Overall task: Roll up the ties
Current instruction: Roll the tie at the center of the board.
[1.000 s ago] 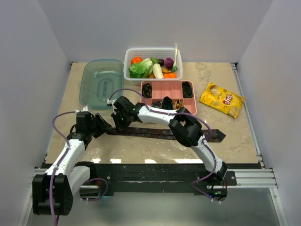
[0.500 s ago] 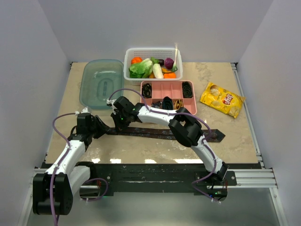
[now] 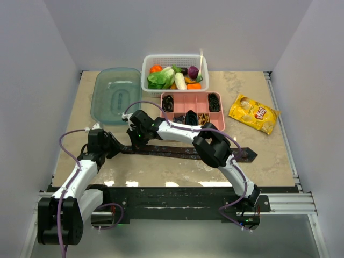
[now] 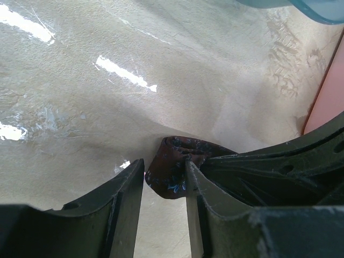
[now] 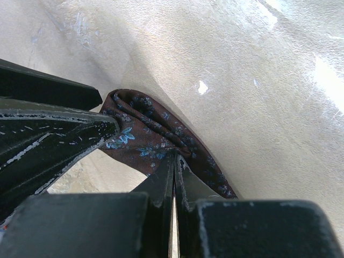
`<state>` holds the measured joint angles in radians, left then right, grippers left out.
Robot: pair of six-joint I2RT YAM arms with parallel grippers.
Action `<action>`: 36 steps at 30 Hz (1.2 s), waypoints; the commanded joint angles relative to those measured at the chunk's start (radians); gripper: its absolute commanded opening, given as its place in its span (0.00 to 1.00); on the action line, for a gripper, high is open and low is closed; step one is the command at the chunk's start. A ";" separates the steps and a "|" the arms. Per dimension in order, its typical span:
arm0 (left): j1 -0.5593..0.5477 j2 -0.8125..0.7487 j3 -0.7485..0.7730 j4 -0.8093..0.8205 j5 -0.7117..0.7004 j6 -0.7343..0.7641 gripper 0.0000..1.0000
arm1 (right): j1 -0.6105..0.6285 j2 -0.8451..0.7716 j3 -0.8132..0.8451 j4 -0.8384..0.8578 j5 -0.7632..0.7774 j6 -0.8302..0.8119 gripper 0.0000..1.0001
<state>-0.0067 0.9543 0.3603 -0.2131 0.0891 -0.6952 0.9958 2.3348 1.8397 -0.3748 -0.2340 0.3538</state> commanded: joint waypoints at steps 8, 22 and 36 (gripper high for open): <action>0.007 0.066 -0.015 0.060 0.026 0.005 0.41 | 0.001 0.041 -0.002 -0.029 0.004 -0.015 0.00; 0.007 0.069 -0.004 0.109 0.035 0.037 0.08 | 0.001 0.018 -0.002 -0.030 0.001 -0.016 0.00; -0.004 0.066 0.084 0.046 0.041 0.089 0.00 | 0.004 0.038 0.075 -0.046 -0.011 -0.013 0.00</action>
<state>-0.0067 1.0348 0.3820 -0.1764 0.1261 -0.6430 0.9958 2.3451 1.8687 -0.3985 -0.2340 0.3534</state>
